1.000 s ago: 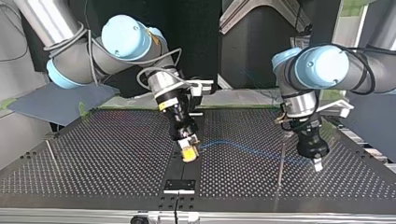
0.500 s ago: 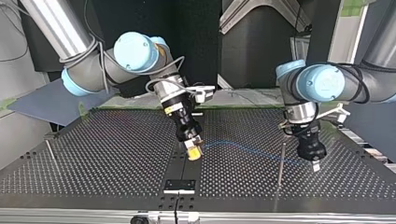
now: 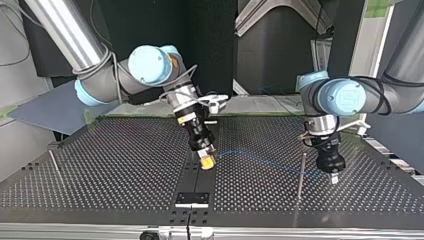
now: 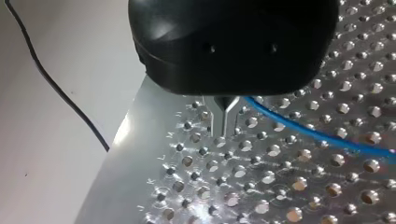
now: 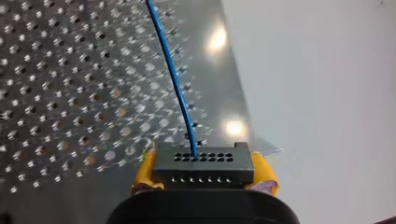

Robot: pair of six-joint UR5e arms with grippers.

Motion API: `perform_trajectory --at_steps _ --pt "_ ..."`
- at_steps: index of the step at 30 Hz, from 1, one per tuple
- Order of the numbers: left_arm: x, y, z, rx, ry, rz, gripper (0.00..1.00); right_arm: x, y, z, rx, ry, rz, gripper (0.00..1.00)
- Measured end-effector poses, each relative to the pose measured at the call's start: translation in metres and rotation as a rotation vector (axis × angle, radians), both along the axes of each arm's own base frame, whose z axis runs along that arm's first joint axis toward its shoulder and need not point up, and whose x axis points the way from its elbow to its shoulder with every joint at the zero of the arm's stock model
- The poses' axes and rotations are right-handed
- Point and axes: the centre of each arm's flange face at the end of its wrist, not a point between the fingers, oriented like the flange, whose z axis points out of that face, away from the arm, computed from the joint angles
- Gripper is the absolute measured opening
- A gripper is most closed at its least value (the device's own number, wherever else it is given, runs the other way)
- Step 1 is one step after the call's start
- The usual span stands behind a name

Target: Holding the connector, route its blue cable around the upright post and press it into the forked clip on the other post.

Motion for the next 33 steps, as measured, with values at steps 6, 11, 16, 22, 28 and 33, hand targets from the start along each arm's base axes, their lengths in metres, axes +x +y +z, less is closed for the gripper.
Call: perform_trajectory --at_steps 6,11,16,22,28,33 --pt "0.012 -0.005 -0.024 0.011 0.038 -0.044 0.00 -0.001 -0.009 -0.010 0.007 0.006 -0.010 0.00" --pt "0.020 -0.005 -0.036 0.006 0.048 -0.063 0.00 -0.003 -0.027 -0.036 0.024 0.020 -0.028 0.00" --pt "0.021 -0.005 -0.037 -0.002 0.046 -0.068 0.00 -0.003 -0.037 -0.057 0.043 0.035 -0.038 0.00" --pt "0.021 -0.007 -0.037 0.010 0.049 -0.069 0.00 -0.002 -0.041 -0.077 0.070 0.061 -0.041 0.00" --pt "0.020 -0.009 -0.038 0.048 0.062 -0.067 0.05 0.001 -0.041 -0.094 0.098 0.087 -0.039 0.00" --pt "0.021 -0.014 -0.037 0.060 0.048 -0.095 0.36 0.002 -0.040 -0.105 0.119 0.107 -0.036 0.00"
